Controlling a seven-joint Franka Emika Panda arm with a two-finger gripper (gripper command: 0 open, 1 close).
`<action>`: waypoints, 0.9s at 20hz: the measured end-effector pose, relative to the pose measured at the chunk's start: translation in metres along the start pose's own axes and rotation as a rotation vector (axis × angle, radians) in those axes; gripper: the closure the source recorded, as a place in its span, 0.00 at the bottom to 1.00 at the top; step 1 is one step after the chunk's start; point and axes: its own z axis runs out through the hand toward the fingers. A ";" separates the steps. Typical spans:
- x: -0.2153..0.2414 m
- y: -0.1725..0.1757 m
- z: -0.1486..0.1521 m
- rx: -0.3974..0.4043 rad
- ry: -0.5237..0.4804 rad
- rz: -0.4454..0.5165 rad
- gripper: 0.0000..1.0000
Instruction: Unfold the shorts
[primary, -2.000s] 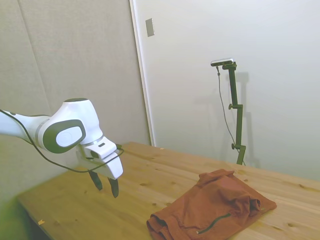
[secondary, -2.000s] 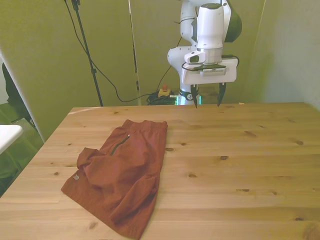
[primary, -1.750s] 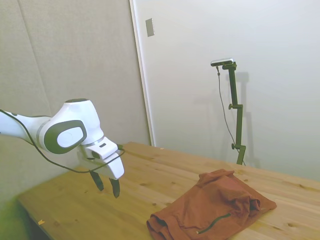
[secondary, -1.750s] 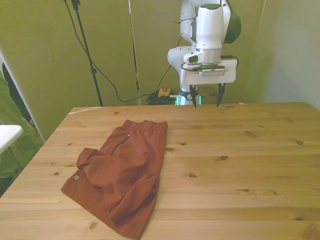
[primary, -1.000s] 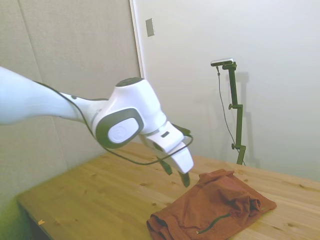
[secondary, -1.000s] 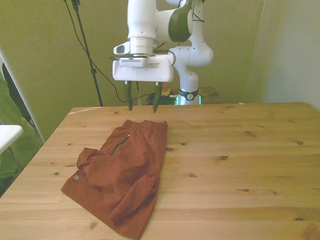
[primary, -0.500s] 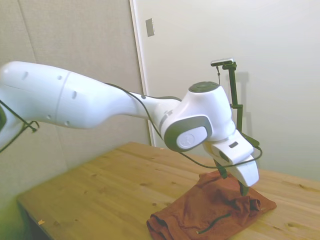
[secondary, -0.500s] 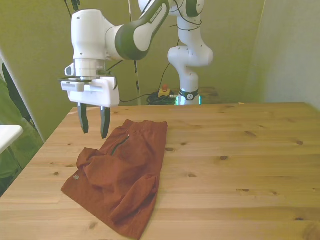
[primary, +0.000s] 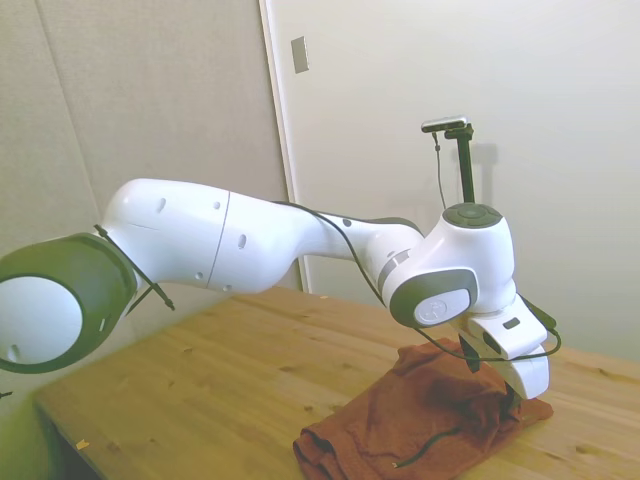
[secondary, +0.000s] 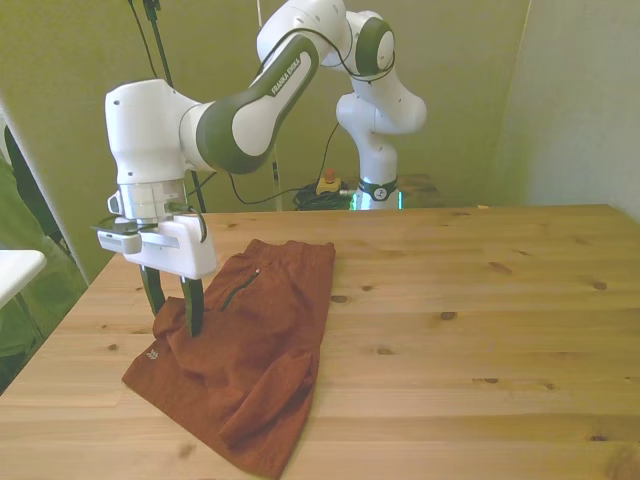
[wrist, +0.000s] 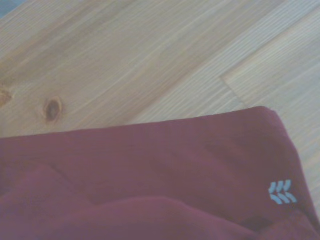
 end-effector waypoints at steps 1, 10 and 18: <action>0.001 0.001 0.006 -0.003 -0.006 0.002 0.00; 0.007 0.006 0.020 -0.007 -0.032 0.017 1.00; 0.003 0.002 0.020 0.000 -0.038 0.008 1.00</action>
